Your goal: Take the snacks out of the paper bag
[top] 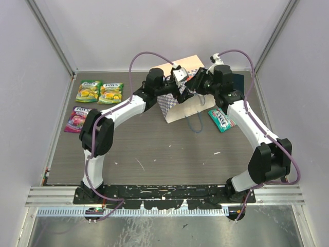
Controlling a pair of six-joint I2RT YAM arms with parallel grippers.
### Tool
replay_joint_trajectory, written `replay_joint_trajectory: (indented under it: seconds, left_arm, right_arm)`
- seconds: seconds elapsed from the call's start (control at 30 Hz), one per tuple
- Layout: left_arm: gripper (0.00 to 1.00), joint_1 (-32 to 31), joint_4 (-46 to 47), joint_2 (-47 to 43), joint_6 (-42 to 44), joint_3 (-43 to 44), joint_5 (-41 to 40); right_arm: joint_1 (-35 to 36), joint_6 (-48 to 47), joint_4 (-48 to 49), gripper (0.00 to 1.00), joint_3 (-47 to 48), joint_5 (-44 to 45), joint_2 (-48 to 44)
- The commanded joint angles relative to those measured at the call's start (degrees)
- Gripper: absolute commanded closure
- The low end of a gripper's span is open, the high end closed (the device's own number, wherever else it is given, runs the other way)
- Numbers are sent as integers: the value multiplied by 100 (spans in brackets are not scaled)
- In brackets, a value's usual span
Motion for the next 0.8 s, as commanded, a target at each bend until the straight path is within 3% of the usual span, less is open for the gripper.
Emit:
replay_joint_trajectory:
  seconds: [0.0,0.03,0.07,0.17,0.3,0.43,0.6,0.77]
  left_arm:
    - [12,-22,842,122,-305,392,142]
    - [16,-19,924,180,-366,434,140]
    - [20,-21,984,247,-417,508,153]
    - [26,-21,1034,393,-532,754,317]
    - [23,-22,1031,509,-672,991,717]
    - [9,-60,891,434,-543,889,977]
    - [0,-174,315,373,-86,842,1099]
    - [2,-399,-168,409,429,895,949]
  right_arm:
    - [-109,64,215,41,311,-311,-658]
    - [-153,59,157,27,302,-284,-766]
    - [-203,59,78,19,276,-244,-902]
    - [-328,14,-208,6,218,-67,-1331]
    - [-419,-74,-464,2,67,357,-1908]
    - [-531,-168,-692,1,-178,825,-2408]
    - [-691,-106,-861,0,-709,1280,-2961]
    - [-922,119,-957,0,-1366,1472,-3288]
